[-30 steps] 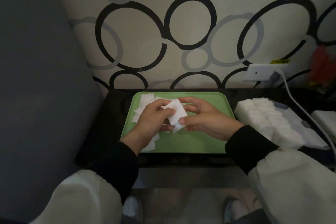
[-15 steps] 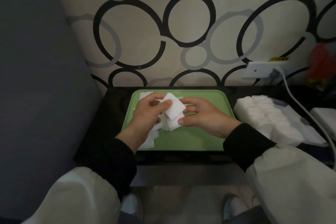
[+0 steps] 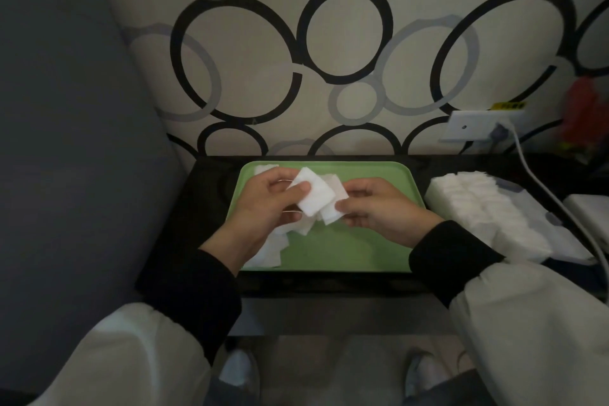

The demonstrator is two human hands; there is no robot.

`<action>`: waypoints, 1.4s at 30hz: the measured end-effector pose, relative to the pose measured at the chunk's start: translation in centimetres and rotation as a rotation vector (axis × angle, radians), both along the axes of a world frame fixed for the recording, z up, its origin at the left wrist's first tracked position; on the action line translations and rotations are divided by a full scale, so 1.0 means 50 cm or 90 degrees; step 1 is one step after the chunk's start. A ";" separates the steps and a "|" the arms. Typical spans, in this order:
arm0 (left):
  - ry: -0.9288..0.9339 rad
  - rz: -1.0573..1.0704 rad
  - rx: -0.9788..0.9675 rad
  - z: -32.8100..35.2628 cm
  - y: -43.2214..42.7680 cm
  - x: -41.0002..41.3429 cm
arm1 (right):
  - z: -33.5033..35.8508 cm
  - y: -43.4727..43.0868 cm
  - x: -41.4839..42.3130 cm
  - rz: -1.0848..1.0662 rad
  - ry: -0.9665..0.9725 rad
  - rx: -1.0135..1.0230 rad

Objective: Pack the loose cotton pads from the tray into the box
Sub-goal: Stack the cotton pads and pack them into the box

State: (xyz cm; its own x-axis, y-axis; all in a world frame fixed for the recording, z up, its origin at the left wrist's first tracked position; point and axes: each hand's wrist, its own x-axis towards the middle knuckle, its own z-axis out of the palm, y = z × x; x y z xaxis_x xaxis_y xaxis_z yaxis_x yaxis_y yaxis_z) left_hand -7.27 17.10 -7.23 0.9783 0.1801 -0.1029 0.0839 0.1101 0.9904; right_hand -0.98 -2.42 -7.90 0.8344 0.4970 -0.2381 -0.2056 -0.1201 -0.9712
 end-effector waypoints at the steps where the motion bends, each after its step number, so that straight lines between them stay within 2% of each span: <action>1: 0.001 -0.005 0.013 -0.001 -0.003 -0.001 | 0.001 0.002 -0.002 0.011 -0.001 0.003; 8: -0.014 -0.022 0.133 -0.012 -0.014 0.001 | 0.006 0.009 -0.012 0.082 -0.017 0.021; 17: -0.065 0.041 0.261 -0.014 -0.028 0.008 | 0.007 -0.004 -0.005 0.120 0.015 0.049; 19: -0.076 0.043 0.271 -0.015 -0.029 0.011 | 0.010 -0.010 -0.003 0.130 0.056 0.068; 21: -0.055 0.012 0.231 -0.015 -0.031 0.011 | 0.016 -0.015 -0.006 0.121 0.077 0.074; 25: 0.000 -0.072 0.136 -0.016 -0.041 0.009 | 0.016 -0.025 -0.014 0.108 -0.035 -0.021; 27: -0.011 -0.071 0.140 -0.018 -0.047 0.011 | 0.014 -0.034 -0.011 0.108 -0.065 -0.057; 30: -0.034 -0.077 0.199 -0.015 -0.065 0.012 | 0.014 -0.053 -0.007 0.114 -0.134 -0.126; 33: -0.070 -0.076 0.316 -0.012 -0.092 0.018 | 0.017 -0.068 -0.007 0.117 -0.305 -0.208; 35: -0.080 -0.068 0.345 -0.012 -0.118 0.026 | 0.024 -0.088 -0.009 0.100 -0.373 -0.262; 39: -0.088 -0.048 0.278 -0.011 -0.170 0.033 | 0.052 -0.153 -0.007 0.080 -0.420 -0.339; 42: -0.098 -0.053 0.256 -0.013 -0.208 0.039 | 0.075 -0.232 0.001 -0.002 -0.432 -0.342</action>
